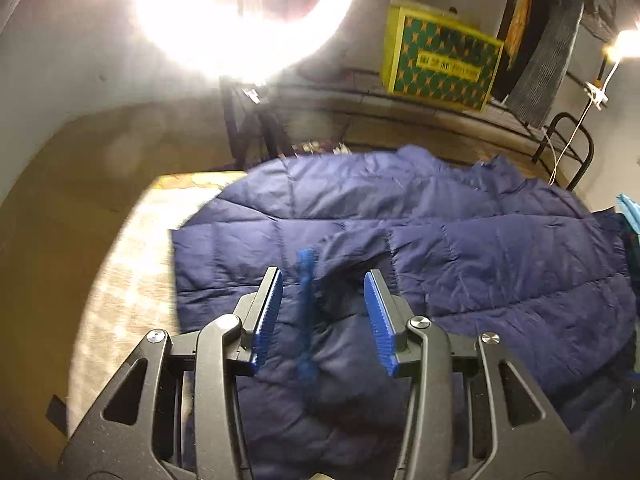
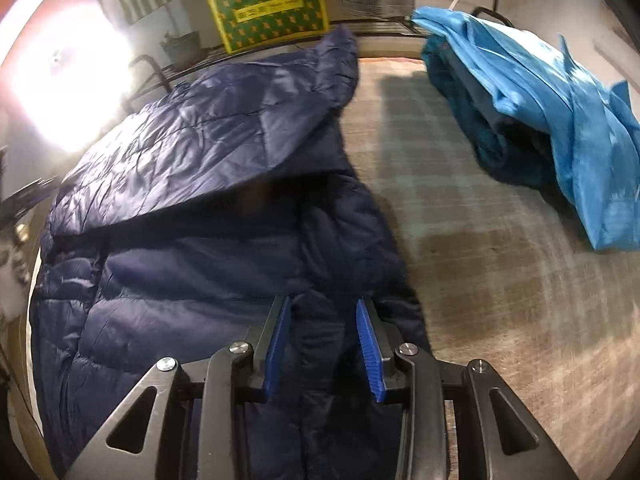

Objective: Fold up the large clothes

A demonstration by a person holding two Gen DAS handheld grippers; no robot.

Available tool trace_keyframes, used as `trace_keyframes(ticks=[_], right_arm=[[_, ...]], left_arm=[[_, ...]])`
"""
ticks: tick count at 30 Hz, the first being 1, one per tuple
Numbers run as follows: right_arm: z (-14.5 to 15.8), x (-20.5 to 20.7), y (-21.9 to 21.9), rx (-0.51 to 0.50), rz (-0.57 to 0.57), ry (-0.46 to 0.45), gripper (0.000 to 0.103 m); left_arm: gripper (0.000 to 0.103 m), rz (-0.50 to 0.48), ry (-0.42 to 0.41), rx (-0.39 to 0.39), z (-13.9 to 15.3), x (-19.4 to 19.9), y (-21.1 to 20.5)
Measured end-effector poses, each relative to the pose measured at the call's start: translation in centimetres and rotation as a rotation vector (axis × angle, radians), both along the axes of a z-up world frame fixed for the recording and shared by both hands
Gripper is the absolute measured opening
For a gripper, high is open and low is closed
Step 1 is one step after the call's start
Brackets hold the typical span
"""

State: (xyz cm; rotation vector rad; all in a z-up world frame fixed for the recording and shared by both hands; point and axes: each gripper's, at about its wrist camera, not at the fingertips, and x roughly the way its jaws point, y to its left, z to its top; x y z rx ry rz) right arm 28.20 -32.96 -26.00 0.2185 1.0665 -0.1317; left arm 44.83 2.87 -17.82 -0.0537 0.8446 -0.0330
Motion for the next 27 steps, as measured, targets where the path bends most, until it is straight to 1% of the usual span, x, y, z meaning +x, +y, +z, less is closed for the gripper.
trace_keyframes(ticks=[2, 6, 8, 10, 13, 14, 16, 20, 22, 25, 27], right_arm=[[0.2, 0.0, -0.4, -0.005, -0.016, 0.003, 0.033], [-0.2, -0.3, -2.7, 0.042, -0.094, 0.019, 0.033], [-0.1, -0.6, -3.3, 0.019, -0.112, 0.025, 0.033], [0.5, -1.3, -3.5, -0.007, -0.111, 0.008, 0.034], [2.2, -3.1, -3.7, 0.025, -0.090, -0.050, 0.034], [2.6, -3.6, -3.7, 0.029, -0.083, -0.065, 0.034], [3.9, -5.0, -3.8, 0.051, -0.063, -0.103, 0.035], [5.8, -7.8, -3.6, 0.095, -0.019, -0.161, 0.038], [6.7, -9.8, -3.6, 0.102, 0.003, -0.183, 0.042], [7.5, -12.5, -3.6, 0.109, 0.028, -0.198, 0.045], [7.9, -14.3, -3.7, 0.117, 0.041, -0.201, 0.046]], left_arm=[[0.044, 0.005, -0.019, 0.006, 1.5, -1.7, 1.3], [0.044, 0.016, -0.031, 0.010, 3.3, -5.6, 4.1], [0.044, 0.022, -0.027, 0.007, 4.0, -8.2, 5.7], [0.044, 0.023, -0.013, -0.014, 4.3, -10.7, 7.1], [0.045, 0.023, 0.019, -0.057, 4.4, -14.5, 8.6], [0.046, 0.021, 0.034, -0.074, 4.4, -16.0, 9.1], [0.052, 0.018, 0.065, -0.113, 4.3, -19.1, 10.1], [0.053, 0.009, 0.131, -0.163, 3.6, -25.0, 11.1], [0.053, 0.008, 0.170, -0.188, 2.8, -27.7, 11.4], [0.053, 0.024, 0.220, -0.233, 1.4, -31.2, 11.8], [0.053, 0.034, 0.261, -0.279, 0.1, -33.5, 11.9]])
